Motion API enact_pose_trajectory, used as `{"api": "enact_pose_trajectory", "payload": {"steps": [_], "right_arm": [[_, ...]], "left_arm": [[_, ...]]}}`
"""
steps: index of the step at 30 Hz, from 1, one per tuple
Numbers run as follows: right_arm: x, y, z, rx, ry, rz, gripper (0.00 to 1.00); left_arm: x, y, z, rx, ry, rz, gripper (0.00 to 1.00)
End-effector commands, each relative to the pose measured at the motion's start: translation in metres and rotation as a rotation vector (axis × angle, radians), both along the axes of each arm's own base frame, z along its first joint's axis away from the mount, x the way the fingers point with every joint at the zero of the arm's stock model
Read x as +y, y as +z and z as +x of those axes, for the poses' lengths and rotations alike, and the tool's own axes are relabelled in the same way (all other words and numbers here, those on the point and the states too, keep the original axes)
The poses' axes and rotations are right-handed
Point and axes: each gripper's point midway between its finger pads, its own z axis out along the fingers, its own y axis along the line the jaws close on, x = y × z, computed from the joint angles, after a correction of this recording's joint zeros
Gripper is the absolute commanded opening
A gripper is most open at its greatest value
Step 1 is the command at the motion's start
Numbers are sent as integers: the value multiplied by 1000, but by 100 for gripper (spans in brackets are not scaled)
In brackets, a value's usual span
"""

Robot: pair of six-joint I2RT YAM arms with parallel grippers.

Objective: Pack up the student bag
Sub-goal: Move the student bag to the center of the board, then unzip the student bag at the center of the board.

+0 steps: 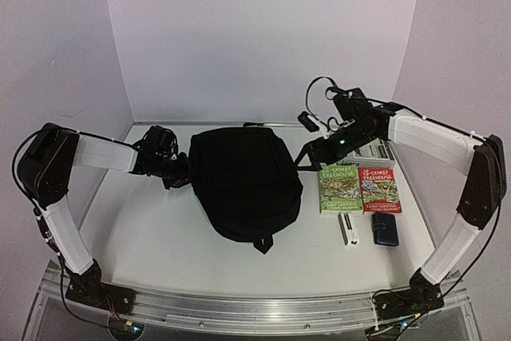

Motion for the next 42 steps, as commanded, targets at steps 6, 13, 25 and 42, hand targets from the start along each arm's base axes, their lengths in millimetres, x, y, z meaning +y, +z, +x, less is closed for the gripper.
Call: {"api": "enact_pose_trajectory", "payload": {"steps": [6, 13, 25, 42], "right_arm": [[112, 10, -21, -203, 330, -36, 72], [182, -18, -22, -277, 430, -87, 67], [232, -65, -14, -281, 451, -115, 61], [251, -99, -2, -278, 439, -131, 51]], "left_arm": [[0, 42, -16, -88, -27, -52, 50], [2, 33, -10, -42, 2, -91, 51], [2, 33, -6, -33, -5, -120, 55], [-3, 33, 2, -34, -14, -156, 57]]}}
